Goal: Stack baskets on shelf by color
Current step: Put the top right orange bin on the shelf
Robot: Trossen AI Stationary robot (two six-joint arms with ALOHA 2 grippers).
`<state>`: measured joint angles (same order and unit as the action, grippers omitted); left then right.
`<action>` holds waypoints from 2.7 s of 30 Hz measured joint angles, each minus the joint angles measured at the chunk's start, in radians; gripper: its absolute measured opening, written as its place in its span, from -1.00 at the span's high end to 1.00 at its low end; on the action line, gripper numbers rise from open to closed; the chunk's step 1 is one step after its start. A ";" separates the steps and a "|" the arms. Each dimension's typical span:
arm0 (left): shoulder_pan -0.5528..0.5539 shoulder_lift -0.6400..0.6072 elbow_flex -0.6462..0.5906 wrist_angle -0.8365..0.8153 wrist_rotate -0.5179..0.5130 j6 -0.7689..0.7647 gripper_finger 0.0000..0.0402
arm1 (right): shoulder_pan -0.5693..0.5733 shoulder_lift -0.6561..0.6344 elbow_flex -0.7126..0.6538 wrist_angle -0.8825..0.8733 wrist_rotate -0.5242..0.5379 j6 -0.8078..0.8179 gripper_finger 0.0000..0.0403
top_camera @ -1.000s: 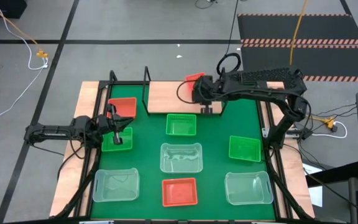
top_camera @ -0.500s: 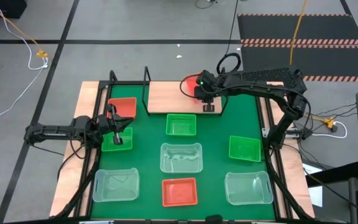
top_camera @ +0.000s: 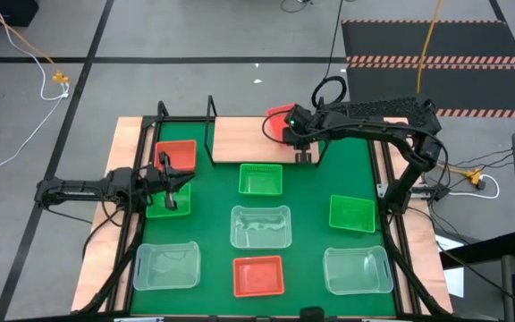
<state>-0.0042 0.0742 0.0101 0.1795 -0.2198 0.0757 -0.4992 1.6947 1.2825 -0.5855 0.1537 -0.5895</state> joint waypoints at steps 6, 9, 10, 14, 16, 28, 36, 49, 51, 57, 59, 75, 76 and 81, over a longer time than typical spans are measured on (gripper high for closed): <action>0.000 0.000 0.000 0.001 -0.003 0.007 0.81 | 0.001 -0.003 0.000 -0.041 -0.001 0.064 0.89; 0.000 0.000 0.000 0.002 -0.009 0.021 0.81 | 0.003 -0.008 0.000 -0.064 0.001 0.114 0.95; 0.000 0.000 0.000 0.002 -0.010 0.021 0.81 | 0.005 -0.013 0.000 -0.076 0.002 0.130 0.93; 0.000 0.000 0.000 0.004 -0.011 0.040 0.81 | 0.027 -0.040 0.000 -0.122 -0.002 0.175 0.91; 0.000 0.000 0.000 0.005 -0.018 0.048 0.81 | 0.038 -0.065 0.000 -0.147 -0.004 0.183 0.94; 0.000 0.000 0.000 0.013 -0.028 0.049 0.81 | 0.056 -0.137 -0.101 -0.104 -0.053 0.202 0.92; 0.000 0.000 0.000 0.013 -0.047 0.052 0.81 | 0.064 -0.138 -0.199 0.011 -0.046 0.129 0.81; 0.000 0.000 0.000 0.039 -0.052 0.048 0.81 | 0.075 -0.241 -0.200 0.004 -0.037 0.130 0.53; 0.000 0.000 0.000 0.039 -0.052 0.046 0.81 | 0.081 -0.268 -0.200 0.004 -0.021 0.131 0.53; 0.000 0.000 0.000 0.039 -0.052 0.046 0.81 | 0.096 -0.331 -0.199 0.029 -0.023 0.168 0.53; 0.000 0.000 0.000 0.040 -0.052 0.046 0.81 | 0.097 -0.333 -0.199 0.028 -0.024 0.195 0.53; 0.000 0.000 0.000 0.038 -0.052 0.045 0.81 | 0.088 -0.254 -0.219 0.110 -0.028 0.301 0.48; 0.000 0.000 0.000 0.035 -0.052 0.045 0.81 | 0.086 -0.254 -0.228 0.122 -0.028 0.298 0.46; 0.000 0.000 0.000 0.034 -0.052 0.046 0.81 | 0.082 -0.254 -0.266 0.142 -0.061 0.292 0.36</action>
<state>-0.0040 0.0738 0.0101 0.2137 -0.2714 0.1222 -0.4175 1.4406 1.0161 -0.4437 0.0929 -0.2975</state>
